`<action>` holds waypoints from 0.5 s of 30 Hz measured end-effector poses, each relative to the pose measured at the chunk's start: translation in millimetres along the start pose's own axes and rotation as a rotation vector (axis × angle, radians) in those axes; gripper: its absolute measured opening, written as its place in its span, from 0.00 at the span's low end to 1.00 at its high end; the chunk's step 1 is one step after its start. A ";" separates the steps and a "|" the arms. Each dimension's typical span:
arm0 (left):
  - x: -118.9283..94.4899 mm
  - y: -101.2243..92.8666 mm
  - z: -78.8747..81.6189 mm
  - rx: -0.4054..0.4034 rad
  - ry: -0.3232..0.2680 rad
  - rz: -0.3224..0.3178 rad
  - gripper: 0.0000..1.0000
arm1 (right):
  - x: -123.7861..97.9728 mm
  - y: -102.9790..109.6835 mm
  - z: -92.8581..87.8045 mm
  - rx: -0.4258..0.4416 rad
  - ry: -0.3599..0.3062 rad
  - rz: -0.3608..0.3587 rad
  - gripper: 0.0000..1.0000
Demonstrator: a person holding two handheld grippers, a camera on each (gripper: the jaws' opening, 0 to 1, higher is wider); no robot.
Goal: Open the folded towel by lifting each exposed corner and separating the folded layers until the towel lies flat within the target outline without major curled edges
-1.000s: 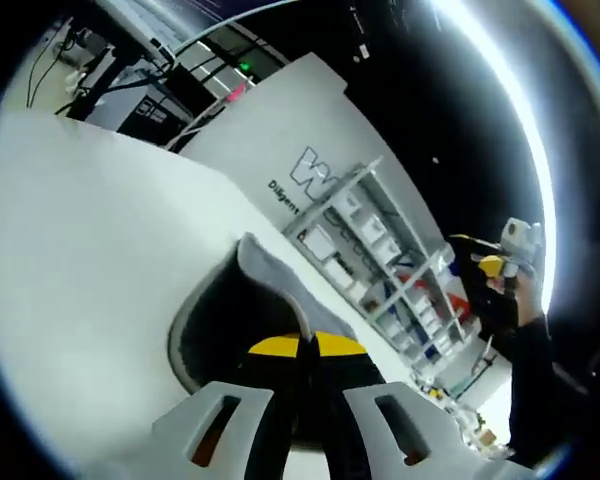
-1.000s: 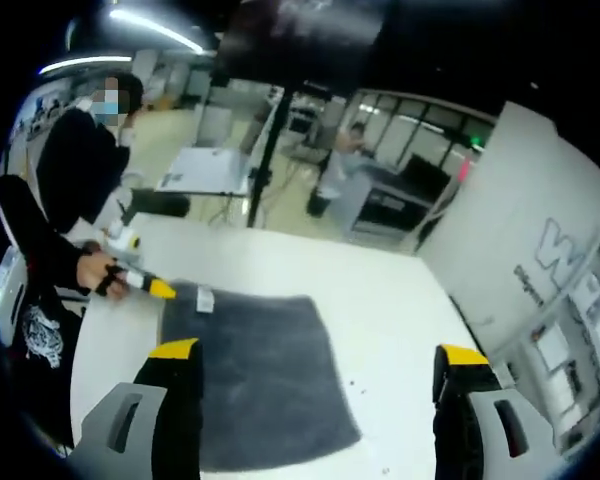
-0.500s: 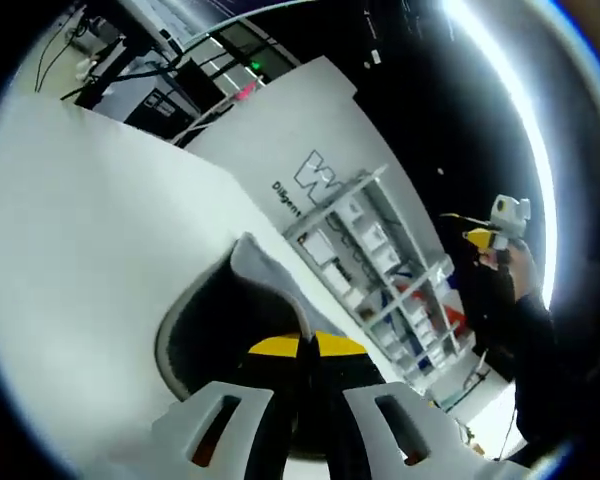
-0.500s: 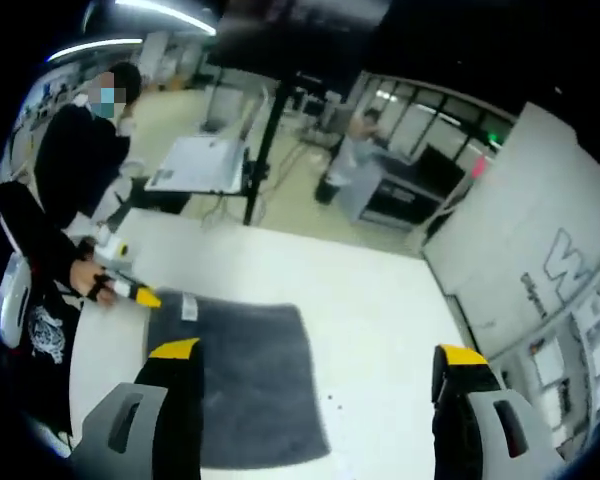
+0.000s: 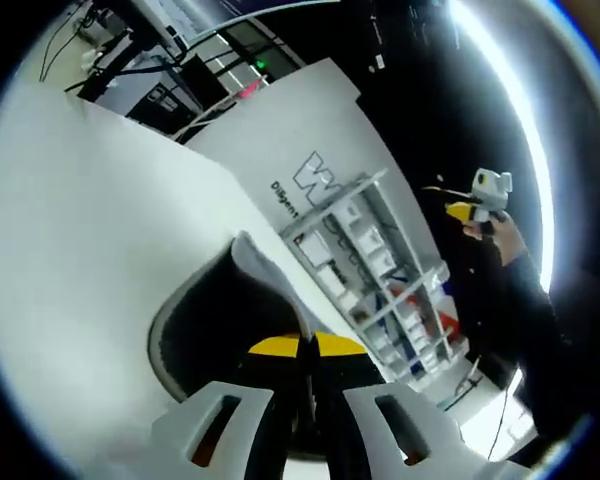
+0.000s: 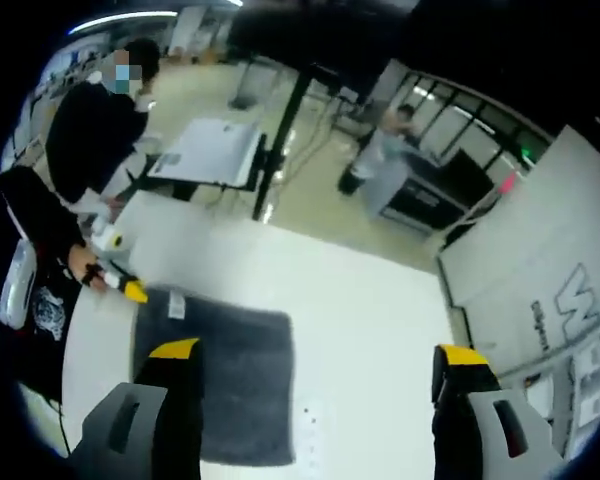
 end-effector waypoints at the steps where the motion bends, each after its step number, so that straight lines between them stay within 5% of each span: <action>1: 0.0 -0.3 -0.2 -0.002 0.000 0.000 0.02 | 2.0 -3.8 3.7 -0.002 0.008 0.010 0.94; 8: 0.2 0.6 -1.9 -0.019 0.005 0.000 0.02 | 20.2 -26.6 17.2 0.023 0.033 0.020 0.91; 15: -2.0 5.9 -0.1 -0.017 0.000 0.006 0.02 | 67.1 -15.3 18.8 -0.030 0.024 0.063 0.89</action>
Point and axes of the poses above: the point that each gripper's makers call its tool centre point, and the gripper's own axes: x roughly forward along the fingers, y roughly to its left, z roughly out of its top, the point moved 4 cm from there along -x, roughly backward along the fingers, and after that the axes turned 7 degrees about -z, right-handed, at the moved point
